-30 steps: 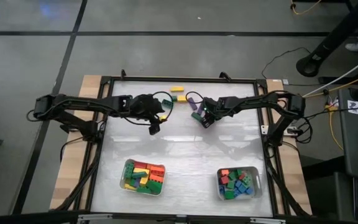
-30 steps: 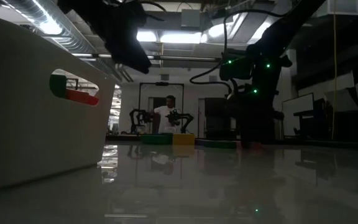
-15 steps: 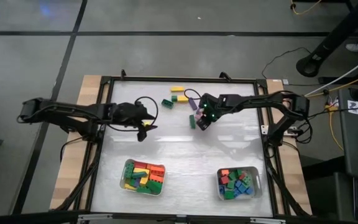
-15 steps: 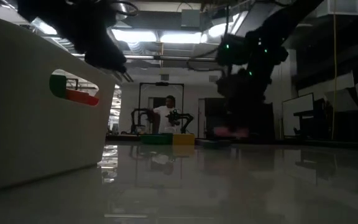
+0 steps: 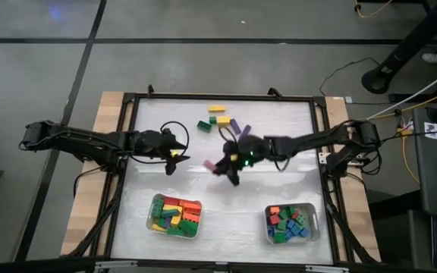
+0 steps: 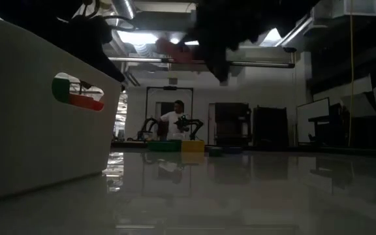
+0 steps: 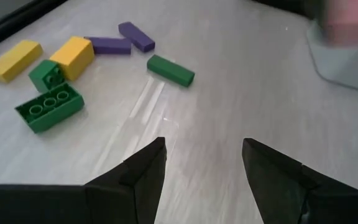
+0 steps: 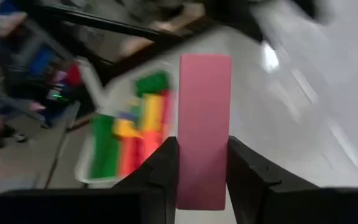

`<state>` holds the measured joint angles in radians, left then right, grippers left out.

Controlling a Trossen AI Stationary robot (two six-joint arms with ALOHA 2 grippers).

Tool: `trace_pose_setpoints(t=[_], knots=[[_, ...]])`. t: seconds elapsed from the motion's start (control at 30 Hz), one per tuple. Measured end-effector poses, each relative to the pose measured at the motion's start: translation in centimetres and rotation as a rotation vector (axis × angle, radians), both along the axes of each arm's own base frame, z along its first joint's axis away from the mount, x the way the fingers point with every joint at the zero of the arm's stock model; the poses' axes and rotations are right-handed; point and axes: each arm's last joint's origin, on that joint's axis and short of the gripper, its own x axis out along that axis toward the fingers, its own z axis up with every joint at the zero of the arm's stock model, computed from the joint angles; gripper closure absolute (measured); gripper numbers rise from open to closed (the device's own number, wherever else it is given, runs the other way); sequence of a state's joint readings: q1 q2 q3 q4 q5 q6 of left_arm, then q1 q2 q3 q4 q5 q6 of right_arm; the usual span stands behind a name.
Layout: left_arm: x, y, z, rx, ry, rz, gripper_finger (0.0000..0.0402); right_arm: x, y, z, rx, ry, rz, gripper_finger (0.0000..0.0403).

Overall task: Sort blocks by size
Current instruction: Put the rectangular pink block into the white bin

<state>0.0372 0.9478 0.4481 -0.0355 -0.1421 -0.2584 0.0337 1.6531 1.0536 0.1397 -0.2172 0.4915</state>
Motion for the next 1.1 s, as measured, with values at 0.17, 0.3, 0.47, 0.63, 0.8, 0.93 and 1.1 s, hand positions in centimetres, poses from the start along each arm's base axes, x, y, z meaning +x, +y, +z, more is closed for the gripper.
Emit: trace_pose_setpoints(t=[0.17,0.3,0.47,0.63,0.8,0.93,1.1], knots=[[0.2,0.0,0.3,0.001,-0.039,0.001,0.0204,1.6,4.1,-0.4,-0.033,-0.198,0.058,0.0300],[0.2,0.0,0.4,-0.001,-0.045,0.002,0.0204,2.6,6.4,-1.9,-0.018,-0.296,0.107,0.0300],[0.2,0.0,0.4,-0.022,-0.051,0.014,0.0204,3.8,8.3,-5.0,-0.014,-0.304,0.138,0.0300],[0.2,0.0,0.4,0.005,-0.046,0.000,0.0204,6.4,10.1,-6.9,-0.013,-0.292,0.165,0.0299],[0.2,0.0,0.4,0.001,-0.046,0.002,0.0204,8.4,11.2,-8.2,-0.009,-0.234,0.263,0.0299],[0.2,0.0,0.4,-0.001,-0.046,0.003,0.0204,8.9,11.5,-8.5,0.001,-0.189,0.309,0.0287],[0.2,0.0,0.4,0.001,-0.045,0.002,0.0204,9.1,11.6,-8.3,0.003,-0.172,0.332,0.0249]])
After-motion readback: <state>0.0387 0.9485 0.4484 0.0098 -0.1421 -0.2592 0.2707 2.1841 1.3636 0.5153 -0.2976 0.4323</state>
